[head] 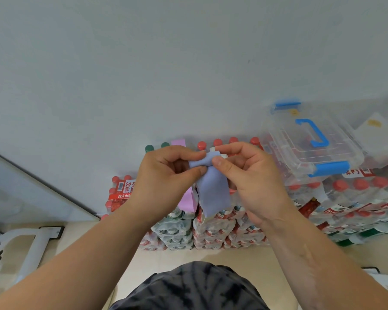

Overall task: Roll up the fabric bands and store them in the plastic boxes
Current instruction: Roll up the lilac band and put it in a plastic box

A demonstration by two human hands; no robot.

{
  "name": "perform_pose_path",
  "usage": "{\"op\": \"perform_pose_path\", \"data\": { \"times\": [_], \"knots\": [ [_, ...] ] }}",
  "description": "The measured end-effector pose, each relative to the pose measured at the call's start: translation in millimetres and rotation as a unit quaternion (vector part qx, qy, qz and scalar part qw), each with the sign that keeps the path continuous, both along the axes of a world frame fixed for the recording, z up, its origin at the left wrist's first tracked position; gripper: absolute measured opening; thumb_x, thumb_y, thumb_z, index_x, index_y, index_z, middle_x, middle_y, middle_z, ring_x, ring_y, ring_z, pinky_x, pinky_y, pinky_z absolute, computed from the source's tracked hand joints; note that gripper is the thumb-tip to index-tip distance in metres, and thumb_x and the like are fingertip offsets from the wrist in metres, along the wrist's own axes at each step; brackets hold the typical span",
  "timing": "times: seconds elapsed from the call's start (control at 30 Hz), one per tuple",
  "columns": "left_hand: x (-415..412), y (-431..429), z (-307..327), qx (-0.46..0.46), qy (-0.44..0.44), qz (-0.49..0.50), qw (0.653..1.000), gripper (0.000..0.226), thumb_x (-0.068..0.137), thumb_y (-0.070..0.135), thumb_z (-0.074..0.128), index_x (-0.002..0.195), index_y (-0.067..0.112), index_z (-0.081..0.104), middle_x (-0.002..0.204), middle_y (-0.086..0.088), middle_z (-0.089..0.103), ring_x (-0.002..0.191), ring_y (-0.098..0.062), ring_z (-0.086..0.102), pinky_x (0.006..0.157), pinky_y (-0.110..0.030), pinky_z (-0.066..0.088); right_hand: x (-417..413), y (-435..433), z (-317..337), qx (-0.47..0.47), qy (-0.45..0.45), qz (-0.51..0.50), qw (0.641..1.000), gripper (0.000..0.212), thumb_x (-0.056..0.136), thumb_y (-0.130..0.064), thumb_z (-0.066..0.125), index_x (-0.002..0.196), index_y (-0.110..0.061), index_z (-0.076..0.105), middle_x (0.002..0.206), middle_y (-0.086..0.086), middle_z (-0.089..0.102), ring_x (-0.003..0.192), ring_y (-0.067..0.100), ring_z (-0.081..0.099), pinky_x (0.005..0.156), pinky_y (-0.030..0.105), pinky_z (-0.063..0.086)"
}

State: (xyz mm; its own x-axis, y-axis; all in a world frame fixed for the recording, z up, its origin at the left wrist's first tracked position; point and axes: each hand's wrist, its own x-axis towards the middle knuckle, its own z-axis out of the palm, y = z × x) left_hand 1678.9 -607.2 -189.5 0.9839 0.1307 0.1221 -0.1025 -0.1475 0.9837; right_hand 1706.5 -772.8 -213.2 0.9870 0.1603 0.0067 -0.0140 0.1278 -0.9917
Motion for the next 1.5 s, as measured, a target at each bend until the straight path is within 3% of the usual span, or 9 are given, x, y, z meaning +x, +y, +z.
{"op": "perform_pose_path", "data": {
  "times": [0.13,0.27,0.47,0.63,0.93,1.03,1.27,1.4,1.5],
  "knots": [
    [-0.6,0.1,1.0,-0.087,0.028,-0.019,0.996,0.018,0.077,0.008,0.079,0.085,0.024,0.081,0.091,-0.017,0.076,0.087,-0.026,0.073,0.076,-0.036,0.059,-0.1,-1.5,0.9,0.017,-0.002,0.000,1.000,0.018,0.090,-0.005,0.071,0.097,-0.022,0.071,0.076,0.001,0.076,0.078,0.016,0.071,0.072,0.035,0.054],
    [-0.8,-3.9,1.4,-0.089,0.051,-0.014,0.995,0.023,0.085,0.000,0.071,0.092,0.021,0.079,0.090,-0.015,0.077,0.082,-0.022,0.074,0.072,-0.033,0.058,-0.3,-4.1,3.0,0.019,-0.002,0.005,1.000,0.019,0.091,-0.004,0.068,0.100,-0.021,0.070,0.070,-0.004,0.074,0.069,0.009,0.068,0.059,0.022,0.049],
    [-0.6,-3.7,2.2,-0.038,0.025,-0.004,0.999,0.029,0.082,-0.006,0.075,0.086,0.023,0.081,0.093,-0.026,0.072,0.095,-0.047,0.066,0.086,-0.052,0.059,-1.2,-0.1,3.3,0.011,0.008,-0.016,1.000,0.009,0.089,-0.017,0.073,0.098,-0.020,0.073,0.076,0.001,0.077,0.071,0.014,0.071,0.062,0.033,0.052],
    [-3.4,-3.6,3.9,-0.067,0.052,-0.030,0.996,0.029,0.086,-0.003,0.070,0.102,0.021,0.075,0.092,-0.003,0.078,0.088,-0.018,0.074,0.078,-0.030,0.059,-0.5,0.6,3.5,0.010,0.007,-0.017,1.000,0.015,0.088,-0.010,0.074,0.097,-0.023,0.074,0.086,0.006,0.078,0.080,0.024,0.074,0.071,0.043,0.058],
    [-1.1,-1.7,1.9,-0.068,0.045,-0.018,0.996,0.031,0.083,-0.006,0.073,0.094,0.023,0.079,0.101,-0.007,0.078,0.095,-0.028,0.074,0.083,-0.035,0.060,-3.2,2.2,7.4,0.014,-0.001,-0.005,1.000,0.030,0.077,-0.034,0.073,0.103,-0.020,0.073,0.085,0.009,0.078,0.082,0.026,0.076,0.073,0.049,0.061],
    [-1.7,-3.1,1.9,-0.071,0.045,-0.012,0.996,0.035,0.082,-0.007,0.073,0.093,0.025,0.078,0.099,-0.007,0.078,0.094,-0.028,0.074,0.083,-0.033,0.060,-1.0,2.9,4.8,0.009,-0.009,-0.011,1.000,0.012,0.083,-0.022,0.075,0.095,-0.025,0.076,0.082,0.007,0.078,0.079,0.022,0.074,0.074,0.048,0.059],
    [1.8,-5.3,2.6,-0.080,0.072,0.009,0.994,0.023,0.086,0.004,0.074,0.089,0.026,0.079,0.095,-0.005,0.077,0.083,-0.021,0.073,0.071,-0.029,0.058,2.5,-0.2,3.2,0.026,-0.001,0.011,1.000,0.027,0.086,0.000,0.071,0.097,-0.024,0.074,0.085,0.005,0.078,0.080,0.017,0.075,0.067,0.031,0.060],
    [2.4,-5.9,3.0,-0.082,0.062,0.017,0.995,0.023,0.083,-0.003,0.074,0.089,0.019,0.077,0.102,-0.003,0.078,0.088,-0.033,0.073,0.076,-0.032,0.060,0.9,-1.4,5.5,0.039,0.015,-0.002,0.999,0.026,0.078,-0.027,0.073,0.103,-0.020,0.074,0.087,0.005,0.079,0.079,0.020,0.076,0.064,0.035,0.061],
    [2.2,-6.1,2.3,-0.087,0.059,0.011,0.994,0.026,0.082,-0.006,0.074,0.089,0.018,0.076,0.102,-0.006,0.077,0.089,-0.033,0.073,0.077,-0.030,0.059,3.6,-2.8,2.9,0.026,0.012,-0.016,0.999,0.020,0.078,-0.026,0.075,0.097,-0.021,0.076,0.087,0.007,0.078,0.079,0.021,0.075,0.065,0.037,0.060]
  ]
}}
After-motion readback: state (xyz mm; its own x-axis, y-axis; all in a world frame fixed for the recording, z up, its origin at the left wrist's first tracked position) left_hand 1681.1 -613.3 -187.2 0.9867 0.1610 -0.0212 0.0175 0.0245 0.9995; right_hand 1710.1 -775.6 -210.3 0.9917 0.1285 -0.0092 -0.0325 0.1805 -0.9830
